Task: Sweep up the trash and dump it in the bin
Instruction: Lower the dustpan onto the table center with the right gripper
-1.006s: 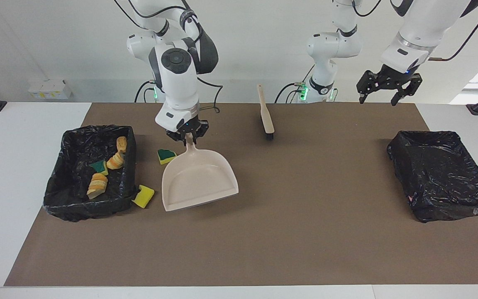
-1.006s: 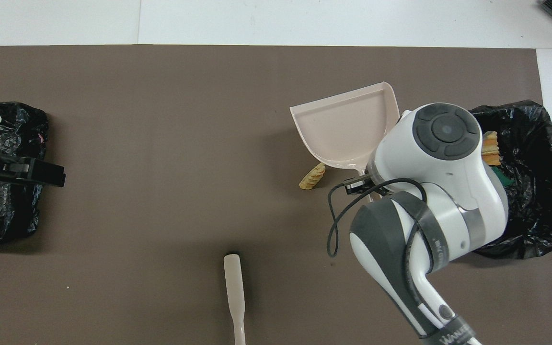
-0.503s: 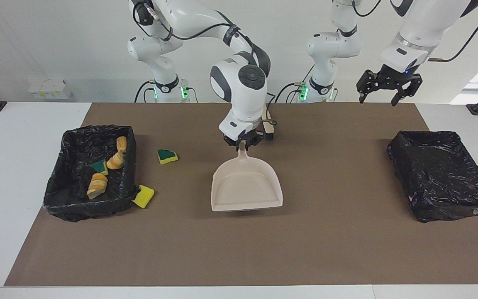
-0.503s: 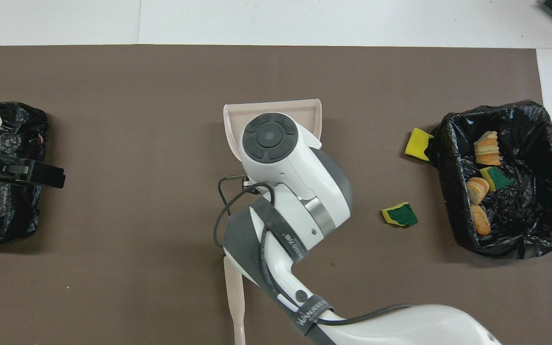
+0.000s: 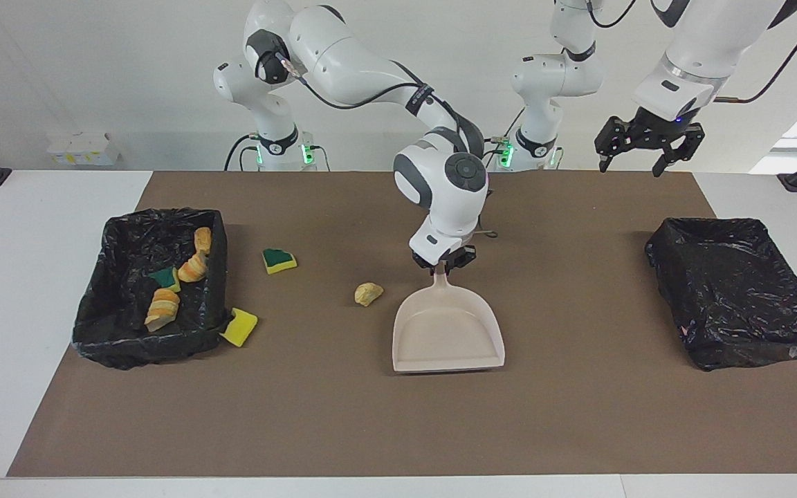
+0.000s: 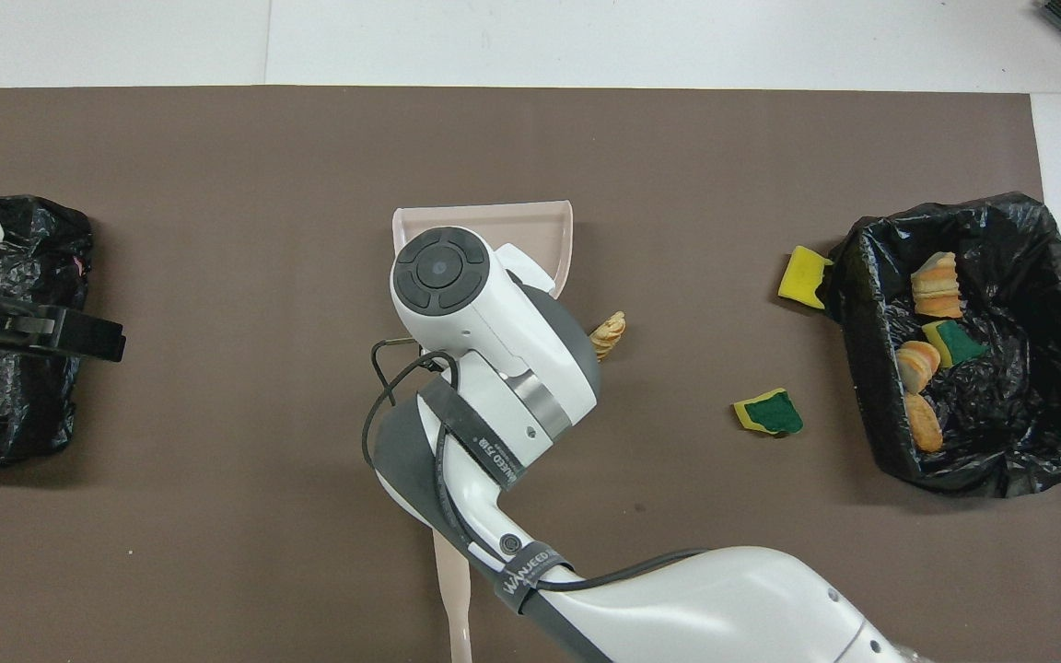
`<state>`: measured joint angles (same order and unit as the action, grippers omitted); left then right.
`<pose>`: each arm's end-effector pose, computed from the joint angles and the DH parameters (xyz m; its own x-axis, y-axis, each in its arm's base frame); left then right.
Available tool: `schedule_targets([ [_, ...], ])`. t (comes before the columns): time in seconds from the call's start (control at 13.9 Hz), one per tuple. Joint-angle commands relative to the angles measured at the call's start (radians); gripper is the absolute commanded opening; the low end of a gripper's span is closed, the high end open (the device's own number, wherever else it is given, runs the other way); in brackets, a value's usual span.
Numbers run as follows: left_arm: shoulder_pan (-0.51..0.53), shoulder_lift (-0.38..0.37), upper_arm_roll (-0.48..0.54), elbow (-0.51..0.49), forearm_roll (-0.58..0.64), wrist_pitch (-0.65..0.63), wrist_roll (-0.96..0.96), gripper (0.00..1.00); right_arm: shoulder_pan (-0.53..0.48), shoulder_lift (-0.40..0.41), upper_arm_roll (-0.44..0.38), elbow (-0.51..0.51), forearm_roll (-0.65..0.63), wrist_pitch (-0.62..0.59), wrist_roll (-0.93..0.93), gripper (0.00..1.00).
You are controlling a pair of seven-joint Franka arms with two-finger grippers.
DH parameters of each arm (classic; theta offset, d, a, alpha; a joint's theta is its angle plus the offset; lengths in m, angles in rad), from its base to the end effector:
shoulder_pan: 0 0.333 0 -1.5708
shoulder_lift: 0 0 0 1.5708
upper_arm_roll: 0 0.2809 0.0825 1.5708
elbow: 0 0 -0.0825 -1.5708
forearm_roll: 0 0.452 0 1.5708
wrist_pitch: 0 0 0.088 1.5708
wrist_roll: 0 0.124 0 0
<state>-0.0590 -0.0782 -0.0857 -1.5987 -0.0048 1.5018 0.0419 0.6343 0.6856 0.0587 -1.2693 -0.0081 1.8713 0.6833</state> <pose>0.5868 -0.0878 0.5988 0.9825 -0.1854 -0.0190 -0.1855 -0.9826 -0.0011 0.5972 0.4845 0.2751 0.9966 -0.0005 -0.0827 0.0019 -0.9996 0.0291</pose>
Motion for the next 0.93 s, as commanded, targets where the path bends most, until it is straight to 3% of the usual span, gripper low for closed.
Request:
schedule_targets([
  [0.0,0.034,-0.009,-0.008,0.000,0.003,-0.002,0.013,1.00,-0.005,-0.008,0.015,0.019,0.010,0.000,0.019,1.00],
  [0.29,0.034,-0.008,-0.008,-0.001,0.003,-0.002,0.016,1.00,-0.016,-0.096,0.015,-0.056,0.028,-0.003,0.016,1.00],
  [0.65,0.001,0.021,-0.012,-0.003,-0.006,0.043,0.003,1.00,-0.008,-0.283,0.038,-0.324,0.039,-0.001,0.021,1.00],
  [0.86,-0.050,0.061,-0.015,-0.023,-0.009,0.096,-0.020,1.00,-0.007,-0.444,0.038,-0.493,0.115,0.026,0.018,1.00],
])
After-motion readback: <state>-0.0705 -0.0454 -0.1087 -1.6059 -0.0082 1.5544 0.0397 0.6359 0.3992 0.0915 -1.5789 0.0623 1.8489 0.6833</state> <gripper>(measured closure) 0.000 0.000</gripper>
